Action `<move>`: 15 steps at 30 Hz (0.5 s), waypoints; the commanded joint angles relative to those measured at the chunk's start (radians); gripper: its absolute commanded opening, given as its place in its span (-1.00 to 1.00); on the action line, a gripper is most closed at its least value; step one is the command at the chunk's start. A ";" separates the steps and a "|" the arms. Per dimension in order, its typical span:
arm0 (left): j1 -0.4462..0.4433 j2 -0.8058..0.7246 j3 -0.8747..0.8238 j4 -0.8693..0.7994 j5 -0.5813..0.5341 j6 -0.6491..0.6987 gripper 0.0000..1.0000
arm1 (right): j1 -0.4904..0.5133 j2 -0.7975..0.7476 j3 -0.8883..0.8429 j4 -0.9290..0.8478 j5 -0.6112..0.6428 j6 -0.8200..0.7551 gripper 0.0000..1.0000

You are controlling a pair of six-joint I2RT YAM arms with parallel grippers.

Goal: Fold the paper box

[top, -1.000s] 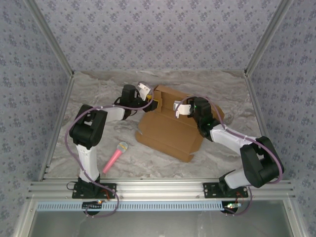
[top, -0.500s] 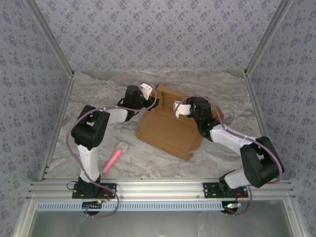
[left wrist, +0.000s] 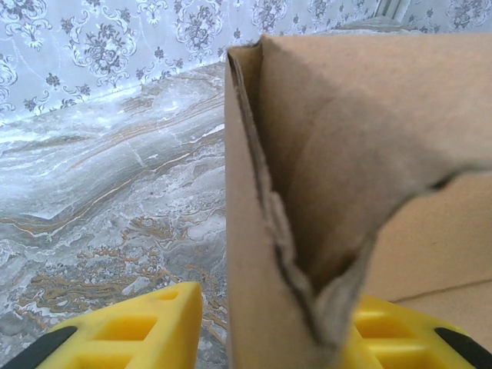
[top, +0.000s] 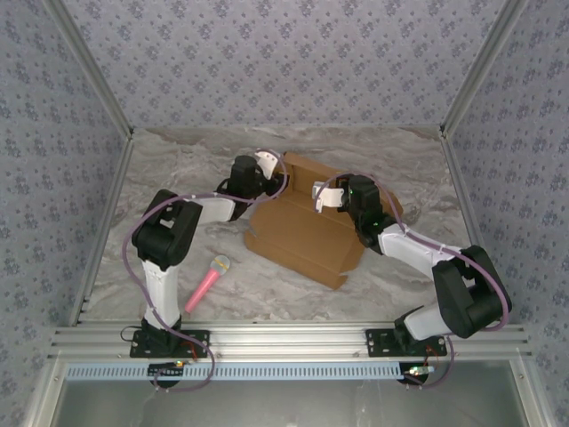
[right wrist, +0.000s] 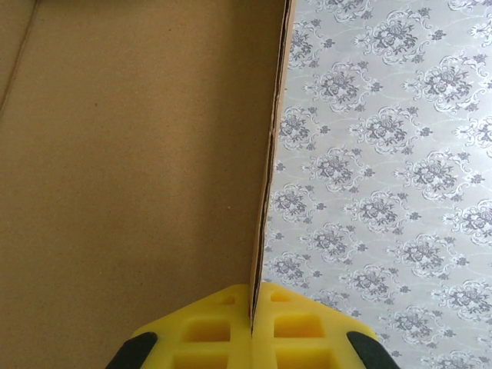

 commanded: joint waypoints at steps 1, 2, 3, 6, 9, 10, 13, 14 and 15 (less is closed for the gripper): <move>-0.007 0.024 0.058 0.044 -0.053 -0.020 -0.23 | 0.004 0.005 0.017 -0.092 -0.036 0.005 -1.00; -0.011 0.028 0.058 0.043 -0.072 -0.023 -0.24 | 0.002 0.005 0.021 -0.096 -0.037 0.007 -1.00; -0.015 0.030 0.060 0.042 -0.097 -0.027 -0.25 | 0.001 0.005 0.022 -0.100 -0.037 0.010 -1.00; -0.030 0.031 0.071 0.016 -0.200 -0.038 -0.34 | -0.001 0.005 0.027 -0.106 -0.042 0.018 -1.00; -0.037 0.040 0.097 -0.020 -0.247 -0.061 -0.41 | -0.001 0.005 0.030 -0.114 -0.043 0.023 -1.00; -0.039 0.043 0.101 -0.028 -0.264 -0.064 -0.44 | -0.001 0.005 0.031 -0.115 -0.043 0.023 -1.00; -0.054 0.043 0.106 -0.041 -0.327 -0.064 -0.51 | -0.004 0.005 0.032 -0.117 -0.041 0.024 -1.00; -0.057 0.043 0.110 -0.049 -0.350 -0.063 -0.53 | -0.004 0.005 0.033 -0.118 -0.043 0.027 -1.00; -0.061 0.043 0.113 -0.055 -0.373 -0.062 -0.55 | -0.005 0.004 0.034 -0.121 -0.043 0.028 -1.00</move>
